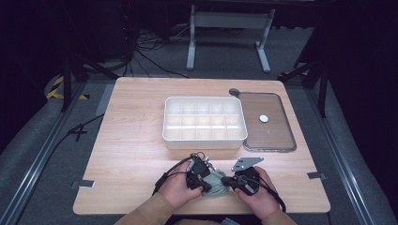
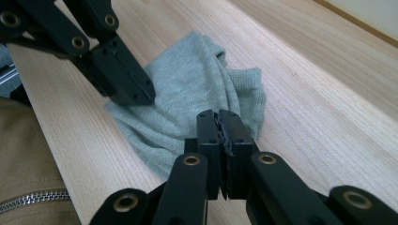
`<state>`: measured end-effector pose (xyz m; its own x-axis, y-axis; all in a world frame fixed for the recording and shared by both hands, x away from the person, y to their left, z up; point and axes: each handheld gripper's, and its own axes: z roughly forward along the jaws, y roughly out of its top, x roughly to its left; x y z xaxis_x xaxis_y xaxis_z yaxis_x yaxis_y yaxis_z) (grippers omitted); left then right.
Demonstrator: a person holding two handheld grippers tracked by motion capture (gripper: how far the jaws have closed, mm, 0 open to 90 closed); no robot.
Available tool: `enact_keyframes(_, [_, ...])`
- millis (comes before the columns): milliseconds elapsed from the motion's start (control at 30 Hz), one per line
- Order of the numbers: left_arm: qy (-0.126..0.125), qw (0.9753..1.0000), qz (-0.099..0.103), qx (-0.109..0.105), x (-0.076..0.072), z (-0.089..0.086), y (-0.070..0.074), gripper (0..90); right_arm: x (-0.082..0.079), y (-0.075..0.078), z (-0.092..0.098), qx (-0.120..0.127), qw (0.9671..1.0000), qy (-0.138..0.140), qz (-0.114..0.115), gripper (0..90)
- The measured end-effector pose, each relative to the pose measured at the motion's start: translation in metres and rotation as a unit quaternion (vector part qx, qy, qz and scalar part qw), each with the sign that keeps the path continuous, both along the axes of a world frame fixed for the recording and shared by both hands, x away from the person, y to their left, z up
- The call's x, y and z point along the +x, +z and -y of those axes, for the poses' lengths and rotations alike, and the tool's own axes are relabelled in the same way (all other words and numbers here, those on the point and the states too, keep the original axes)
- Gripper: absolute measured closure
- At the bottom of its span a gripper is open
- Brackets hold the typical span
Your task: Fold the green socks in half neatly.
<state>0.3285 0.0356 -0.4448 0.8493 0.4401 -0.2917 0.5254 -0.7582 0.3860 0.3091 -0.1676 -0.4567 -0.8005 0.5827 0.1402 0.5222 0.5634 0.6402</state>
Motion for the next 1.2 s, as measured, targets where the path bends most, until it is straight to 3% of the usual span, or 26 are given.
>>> enact_keyframes(200, [0.027, 0.9995, 0.007, -0.017, 0.004, -0.014, 0.009, 87.0, -0.001, 0.005, -0.002, -0.005, 1.0, 0.0, 0.008, 87.1])
enact_keyframes(633, [0.04, 0.9987, 0.012, -0.028, 0.006, -0.027, 0.016, 84.8, -0.005, 0.017, -0.009, 0.011, 0.9997, 0.012, 0.019, 86.9])
enact_keyframes(900, [0.046, 0.9982, 0.013, -0.037, 0.008, -0.032, 0.02, 84.5, -0.003, 0.009, -0.011, -0.001, 0.9999, 0.013, 0.001, 87.1])
enact_keyframes(1200, [0.062, 0.9978, 0.014, -0.021, 0.015, -0.039, 0.016, 82.9, -0.001, 0.005, -0.012, -0.018, 0.9997, 0.017, -0.003, 86.6])
